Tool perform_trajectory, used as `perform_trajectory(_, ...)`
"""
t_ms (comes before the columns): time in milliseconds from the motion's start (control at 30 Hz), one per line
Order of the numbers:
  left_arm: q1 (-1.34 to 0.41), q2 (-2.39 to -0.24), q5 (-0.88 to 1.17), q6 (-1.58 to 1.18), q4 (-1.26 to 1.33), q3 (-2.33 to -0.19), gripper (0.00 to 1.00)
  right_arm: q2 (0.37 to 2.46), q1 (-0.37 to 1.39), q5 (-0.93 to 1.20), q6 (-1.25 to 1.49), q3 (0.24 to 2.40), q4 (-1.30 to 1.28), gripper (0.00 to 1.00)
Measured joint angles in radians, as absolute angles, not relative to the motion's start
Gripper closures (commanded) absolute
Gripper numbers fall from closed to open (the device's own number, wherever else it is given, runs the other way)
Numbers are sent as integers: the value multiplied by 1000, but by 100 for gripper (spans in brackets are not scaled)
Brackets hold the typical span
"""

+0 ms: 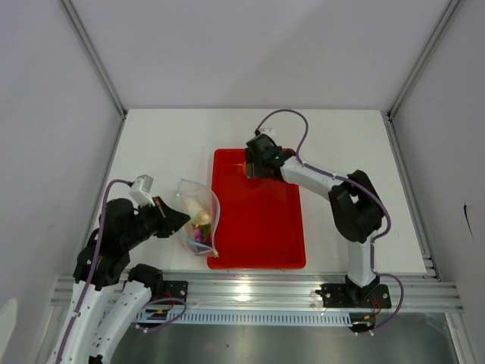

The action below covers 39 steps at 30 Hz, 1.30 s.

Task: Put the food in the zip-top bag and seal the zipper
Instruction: Pick up the fake vegetable from the bin.

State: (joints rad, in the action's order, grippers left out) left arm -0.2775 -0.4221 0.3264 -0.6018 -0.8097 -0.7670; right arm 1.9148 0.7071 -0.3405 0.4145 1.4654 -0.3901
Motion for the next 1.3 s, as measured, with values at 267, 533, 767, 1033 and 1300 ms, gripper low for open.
perform_trajectory(267, -278, -408, 325, -601, -836, -767, 99, 2080, 700, -260, 397, 1564, -379, 1)
perform_trajectory(533, -278, -405, 325, -601, -839, -767, 99, 2137, 698, -242, 379, 1677, -356, 3)
perform_trajectory(767, -278, -405, 325, -601, -840, -767, 99, 2193, 695, -244, 372, 1699, -361, 9)
perform_trajectory(1033, -278, -405, 324, -601, -841, -767, 99, 2203, 694, -247, 371, 1696, -360, 78)
perform_trajectory(1300, -278, -405, 323, -601, -841, -767, 99, 2059, 708, -278, 373, 1534, -337, 82)
